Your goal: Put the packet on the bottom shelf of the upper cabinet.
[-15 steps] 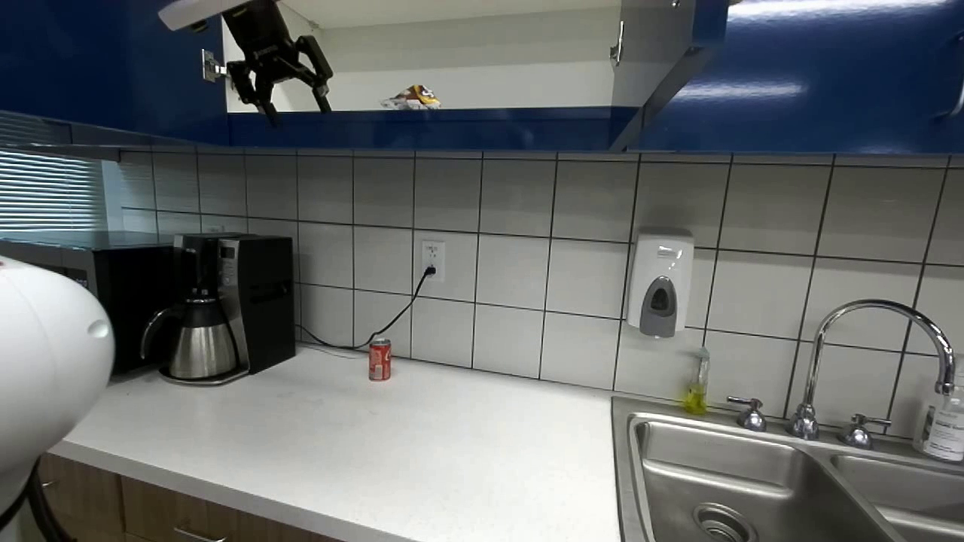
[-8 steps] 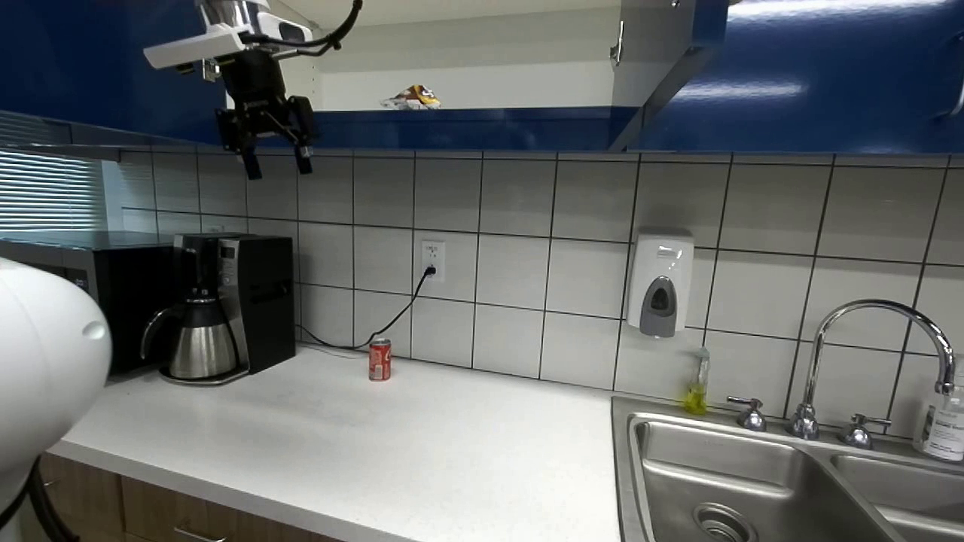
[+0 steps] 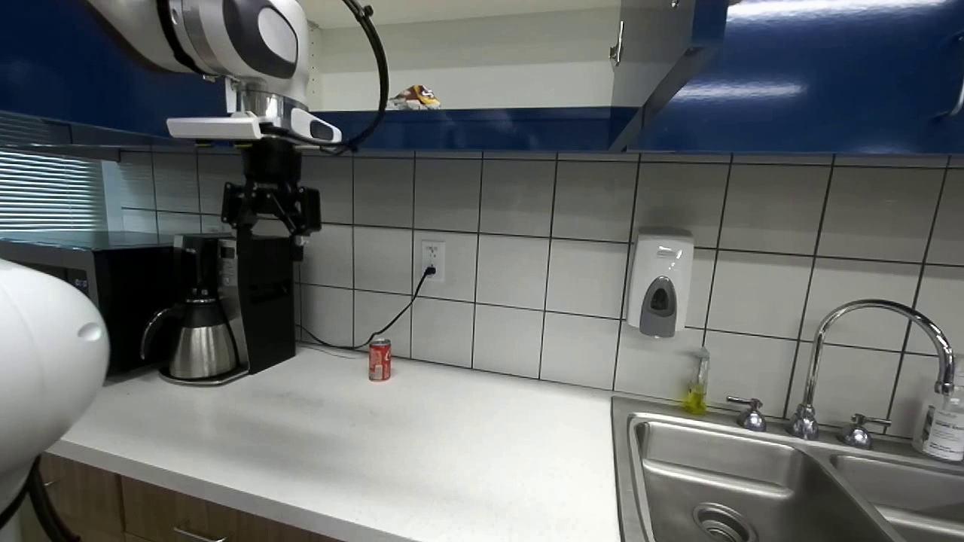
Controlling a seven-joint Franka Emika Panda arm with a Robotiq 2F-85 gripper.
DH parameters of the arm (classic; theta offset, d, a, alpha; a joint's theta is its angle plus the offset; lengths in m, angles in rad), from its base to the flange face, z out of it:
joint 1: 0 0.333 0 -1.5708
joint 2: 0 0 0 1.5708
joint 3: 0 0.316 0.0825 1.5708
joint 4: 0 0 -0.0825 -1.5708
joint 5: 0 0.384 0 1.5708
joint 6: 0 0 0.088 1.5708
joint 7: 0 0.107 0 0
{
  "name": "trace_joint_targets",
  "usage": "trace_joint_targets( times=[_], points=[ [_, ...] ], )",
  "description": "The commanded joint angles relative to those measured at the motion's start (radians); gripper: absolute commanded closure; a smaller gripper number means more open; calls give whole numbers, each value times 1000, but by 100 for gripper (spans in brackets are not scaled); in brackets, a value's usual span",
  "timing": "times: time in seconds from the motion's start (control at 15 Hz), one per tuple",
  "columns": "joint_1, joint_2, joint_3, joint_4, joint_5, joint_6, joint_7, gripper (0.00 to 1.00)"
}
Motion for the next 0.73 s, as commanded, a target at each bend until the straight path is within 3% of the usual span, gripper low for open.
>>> trace_joint_targets(
  times=[0.0, 0.67],
  points=[
    [-30, 10, 15, -17, 29, 1, -31, 0],
    [-33, 38, -1, -41, 53, 18, -66, 0]
  ],
)
